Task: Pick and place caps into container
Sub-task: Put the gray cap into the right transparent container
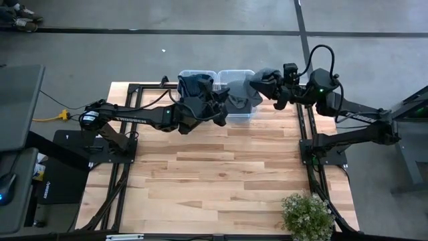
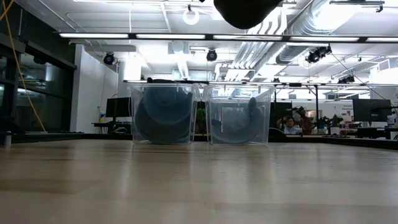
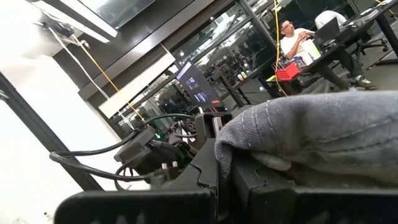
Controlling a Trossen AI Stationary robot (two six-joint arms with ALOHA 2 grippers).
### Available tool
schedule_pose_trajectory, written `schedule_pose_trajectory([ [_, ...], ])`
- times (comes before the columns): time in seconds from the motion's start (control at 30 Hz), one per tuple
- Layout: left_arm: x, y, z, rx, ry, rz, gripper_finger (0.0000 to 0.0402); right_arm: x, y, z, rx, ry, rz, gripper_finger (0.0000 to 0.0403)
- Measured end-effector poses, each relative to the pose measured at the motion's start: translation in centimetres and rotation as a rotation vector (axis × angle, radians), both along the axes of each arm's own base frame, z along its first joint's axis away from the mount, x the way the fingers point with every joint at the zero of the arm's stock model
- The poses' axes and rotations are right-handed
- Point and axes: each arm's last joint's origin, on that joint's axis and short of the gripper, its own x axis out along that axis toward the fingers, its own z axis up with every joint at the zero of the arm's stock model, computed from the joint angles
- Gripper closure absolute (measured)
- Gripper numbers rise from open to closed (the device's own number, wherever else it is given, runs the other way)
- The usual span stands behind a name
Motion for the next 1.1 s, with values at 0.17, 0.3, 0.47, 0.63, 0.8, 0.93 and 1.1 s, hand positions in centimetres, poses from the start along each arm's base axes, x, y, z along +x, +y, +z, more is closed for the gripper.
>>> schedule_pose_trajectory([
  [0.17,-0.01,0.01,0.05,-0.046,-0.051,0.008,0.0391,0.05,-0.02,-0.12,-0.004,0.011,-0.003,0.0403],
  [0.3,-0.03,0.03,0.05,-0.074,-0.079,0.018,0.0395,0.05,-0.02,-0.12,-0.005,0.011,-0.003,0.0403],
  [0.47,-0.03,0.03,0.03,-0.081,-0.084,0.019,0.0396,0.05,0.00,-0.13,-0.021,0.014,0.000,0.0402],
  [0.63,-0.03,0.03,0.03,-0.090,-0.092,0.019,0.0396,0.06,0.03,-0.12,-0.054,0.018,0.004,0.0377],
  [0.8,-0.05,0.05,-0.03,-0.091,-0.088,0.026,0.0396,0.06,0.07,-0.12,-0.064,0.018,0.011,0.0330],
  [0.93,-0.07,0.06,-0.12,-0.091,-0.079,0.033,0.0396,0.02,0.09,0.03,-0.069,0.004,0.011,0.0288],
  [1.1,-0.08,0.07,-0.14,-0.107,-0.094,0.040,0.0396,-0.04,0.21,0.14,-0.075,-0.006,0.049,0.0240],
])
